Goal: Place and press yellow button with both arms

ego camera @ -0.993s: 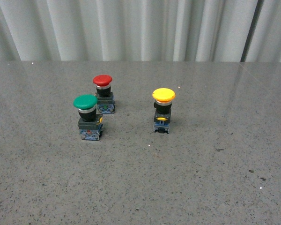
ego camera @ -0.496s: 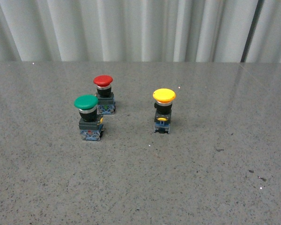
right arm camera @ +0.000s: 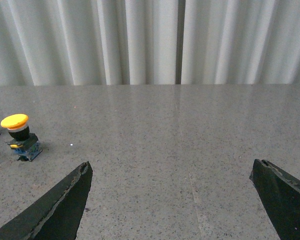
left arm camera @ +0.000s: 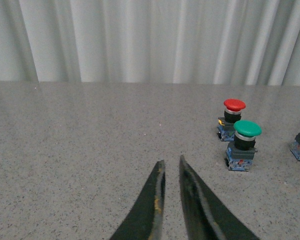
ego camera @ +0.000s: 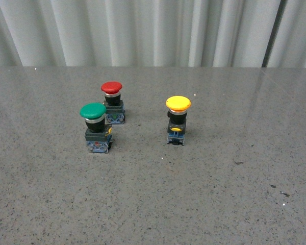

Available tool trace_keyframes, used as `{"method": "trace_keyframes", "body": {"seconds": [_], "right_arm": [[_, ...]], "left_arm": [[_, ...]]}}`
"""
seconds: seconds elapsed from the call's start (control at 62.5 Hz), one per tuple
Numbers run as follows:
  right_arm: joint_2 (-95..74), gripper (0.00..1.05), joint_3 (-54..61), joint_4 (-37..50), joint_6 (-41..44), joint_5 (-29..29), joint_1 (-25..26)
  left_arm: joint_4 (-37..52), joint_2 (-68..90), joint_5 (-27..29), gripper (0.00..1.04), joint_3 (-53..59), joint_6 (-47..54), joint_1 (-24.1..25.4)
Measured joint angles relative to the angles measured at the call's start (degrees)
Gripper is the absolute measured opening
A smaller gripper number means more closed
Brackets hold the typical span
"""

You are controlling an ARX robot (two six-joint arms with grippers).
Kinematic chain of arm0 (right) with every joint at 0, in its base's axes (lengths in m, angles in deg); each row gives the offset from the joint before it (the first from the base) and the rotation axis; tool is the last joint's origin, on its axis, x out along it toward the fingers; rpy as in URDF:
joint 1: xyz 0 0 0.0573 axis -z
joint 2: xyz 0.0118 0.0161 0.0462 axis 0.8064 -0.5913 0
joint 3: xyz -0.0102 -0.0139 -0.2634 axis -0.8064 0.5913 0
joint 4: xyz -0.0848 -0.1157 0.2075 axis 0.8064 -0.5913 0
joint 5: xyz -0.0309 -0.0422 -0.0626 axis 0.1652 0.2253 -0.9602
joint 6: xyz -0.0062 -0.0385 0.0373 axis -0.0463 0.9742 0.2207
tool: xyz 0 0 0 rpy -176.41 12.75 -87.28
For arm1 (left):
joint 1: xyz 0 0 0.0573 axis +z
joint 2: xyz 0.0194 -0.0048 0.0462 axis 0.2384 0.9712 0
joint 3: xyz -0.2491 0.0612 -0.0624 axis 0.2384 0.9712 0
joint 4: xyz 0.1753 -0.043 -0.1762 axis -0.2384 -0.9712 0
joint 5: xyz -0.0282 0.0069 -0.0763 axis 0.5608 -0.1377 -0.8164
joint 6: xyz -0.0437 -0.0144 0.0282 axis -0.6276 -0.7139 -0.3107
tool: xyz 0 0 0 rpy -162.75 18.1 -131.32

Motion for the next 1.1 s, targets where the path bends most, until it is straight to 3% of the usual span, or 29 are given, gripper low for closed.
{"method": "trace_keyframes", "body": {"seconds": [0.464, 0.544, 0.672, 0.88, 1.105], "right_arm": [[0.0, 0.98, 0.0, 0.0, 0.0, 0.0, 0.0], [-3.61, 0.98, -1.7, -3.65, -4.92, -0.87, -1.07], [-17.44, 0.98, -7.93, 6.08, -14.78, -2.34, -5.44], [-44.11, 0.98, -23.34, 26.56, -14.84, -4.13, -16.41], [-72.15, 0.98, -37.59, 30.32, -12.02, -5.73, -25.94]], "left_arm": [[0.0, 0.0, 0.0, 0.87, 0.0, -0.02, 0.0], [0.0, 0.0, 0.02, 1.0, 0.0, 0.02, 0.0], [0.0, 0.0, -0.02, 0.98, 0.0, 0.0, 0.0], [0.0, 0.0, -0.02, 0.98, 0.0, 0.0, 0.0], [-0.02, 0.0, -0.02, 0.98, 0.0, 0.0, 0.0]]}}
